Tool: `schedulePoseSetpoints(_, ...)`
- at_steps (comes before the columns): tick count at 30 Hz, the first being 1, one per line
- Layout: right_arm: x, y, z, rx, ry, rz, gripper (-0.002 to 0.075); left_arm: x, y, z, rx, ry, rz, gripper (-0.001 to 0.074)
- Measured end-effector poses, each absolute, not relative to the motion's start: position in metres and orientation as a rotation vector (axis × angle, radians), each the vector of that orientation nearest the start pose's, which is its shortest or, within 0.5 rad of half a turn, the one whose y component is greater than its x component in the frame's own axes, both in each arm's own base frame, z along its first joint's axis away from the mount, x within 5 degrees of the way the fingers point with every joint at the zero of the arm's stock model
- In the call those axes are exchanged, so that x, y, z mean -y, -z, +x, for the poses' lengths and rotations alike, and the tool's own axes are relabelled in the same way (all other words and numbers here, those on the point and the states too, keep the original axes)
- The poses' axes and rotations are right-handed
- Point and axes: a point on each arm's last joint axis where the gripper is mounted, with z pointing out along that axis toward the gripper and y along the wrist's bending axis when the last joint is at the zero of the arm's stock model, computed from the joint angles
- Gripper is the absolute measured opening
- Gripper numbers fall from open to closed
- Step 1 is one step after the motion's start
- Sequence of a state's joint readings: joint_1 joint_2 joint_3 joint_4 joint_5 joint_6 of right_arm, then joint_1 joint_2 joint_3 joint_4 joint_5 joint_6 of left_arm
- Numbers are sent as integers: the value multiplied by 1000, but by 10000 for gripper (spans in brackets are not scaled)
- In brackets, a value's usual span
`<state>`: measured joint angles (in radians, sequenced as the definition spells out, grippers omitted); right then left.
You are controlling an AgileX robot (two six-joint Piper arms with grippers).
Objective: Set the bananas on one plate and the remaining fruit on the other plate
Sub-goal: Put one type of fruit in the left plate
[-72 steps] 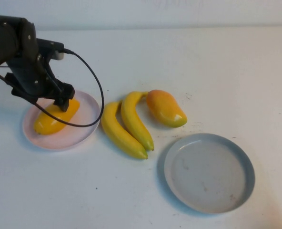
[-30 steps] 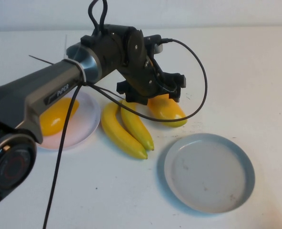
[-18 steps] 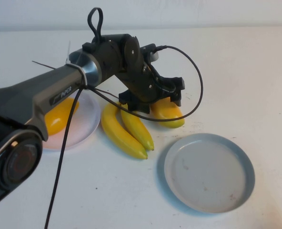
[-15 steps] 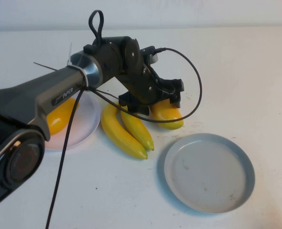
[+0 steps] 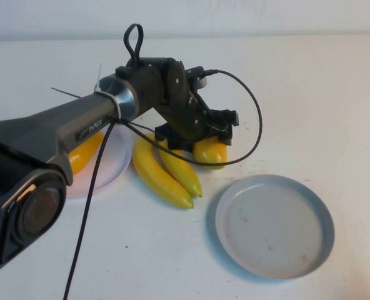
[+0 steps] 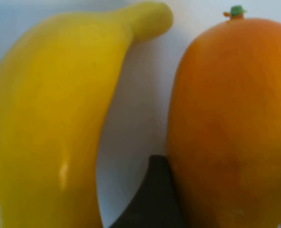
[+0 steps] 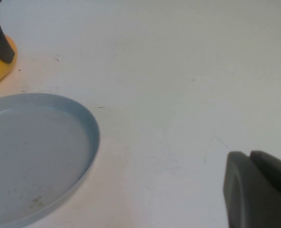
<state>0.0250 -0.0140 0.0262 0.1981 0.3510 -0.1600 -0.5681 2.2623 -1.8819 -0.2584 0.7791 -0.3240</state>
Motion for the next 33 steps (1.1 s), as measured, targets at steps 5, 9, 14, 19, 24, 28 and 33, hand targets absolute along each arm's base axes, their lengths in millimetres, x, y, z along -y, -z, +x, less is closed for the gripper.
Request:
schedulePoseSetpoints(5, -7, -174, 53, -1840, -98, -46, -17, 282, -186, 413, -2714, 551, 248, 542)
schedulePoseSetpoints(9, -7, -174, 53, -1840, -98, -46, -17, 282, -187, 411, -2713, 514, 398, 542)
schedulePoseSetpoints(14, -7, -174, 53, -1840, -98, -46, -17, 282, -202, 404, -2766, 461, 608, 542)
schedulePoseSetpoints(19, -7, -174, 53, -1840, -98, -46, -17, 280, -246, 406, -2728, 324, 748, 542)
schedulePoseSetpoints(24, -7, -174, 53, -1840, -98, -46, -17, 270, -290, 405, -2621, 243, 743, 542)
schedulePoseSetpoints(28, -7, -174, 53, -1840, -98, -46, -17, 250, -323, 389, -2563, 134, 744, 542)
schedulePoseSetpoints(33, -7, -174, 53, -1840, -98, -46, -17, 200, -348, 370, -2545, -94, 728, 542)
